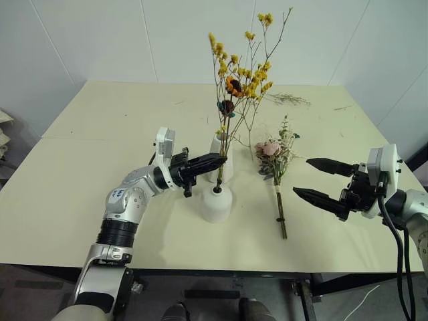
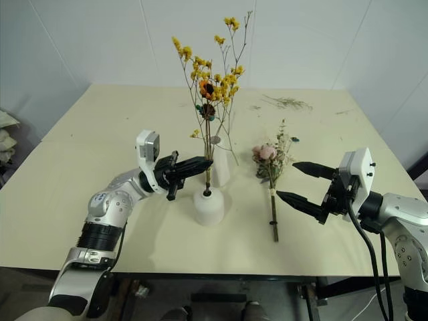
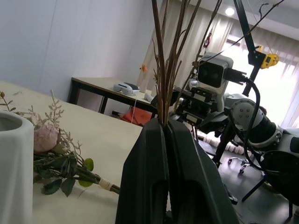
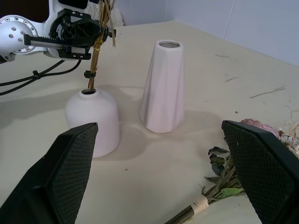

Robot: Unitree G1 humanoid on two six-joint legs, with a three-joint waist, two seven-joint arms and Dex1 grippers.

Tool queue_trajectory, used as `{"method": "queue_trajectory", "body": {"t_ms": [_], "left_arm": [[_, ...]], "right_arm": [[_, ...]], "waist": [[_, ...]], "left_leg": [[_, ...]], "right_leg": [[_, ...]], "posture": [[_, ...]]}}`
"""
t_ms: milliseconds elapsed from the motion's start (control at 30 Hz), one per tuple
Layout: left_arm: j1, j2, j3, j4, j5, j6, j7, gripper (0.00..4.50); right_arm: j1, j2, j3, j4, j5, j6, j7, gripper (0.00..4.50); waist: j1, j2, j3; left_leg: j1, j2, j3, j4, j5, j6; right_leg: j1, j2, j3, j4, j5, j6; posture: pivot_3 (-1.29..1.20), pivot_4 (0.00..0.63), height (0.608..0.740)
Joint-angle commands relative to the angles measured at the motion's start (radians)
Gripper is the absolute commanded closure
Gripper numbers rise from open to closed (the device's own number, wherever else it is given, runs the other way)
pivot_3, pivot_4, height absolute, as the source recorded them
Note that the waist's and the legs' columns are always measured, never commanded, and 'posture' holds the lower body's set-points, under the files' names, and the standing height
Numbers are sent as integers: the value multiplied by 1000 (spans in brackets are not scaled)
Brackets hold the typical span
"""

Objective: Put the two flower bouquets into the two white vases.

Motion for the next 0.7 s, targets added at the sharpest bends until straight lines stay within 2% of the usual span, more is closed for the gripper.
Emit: {"method": "queue_trajectory", "body": {"t_ms": [33, 700], "left_arm": [[1, -3, 10, -15, 16, -12, -20, 4472], [26, -12, -9, 28, 124, -67, -56, 4472]], "right_arm": [[-12, -15, -21, -25, 18, -14, -7, 0], [-3, -15, -25, -25, 19, -15, -12, 0]], "waist": [[0, 0, 0], [1, 0, 0]], "left_leg": [[0, 0, 0, 0, 0, 0], [0, 0, 0, 0, 0, 0]], "right_leg": [[0, 0, 0, 0, 0, 0], [0, 0, 0, 0, 0, 0]], "posture": [[0, 150, 740], [0, 150, 740]]}}
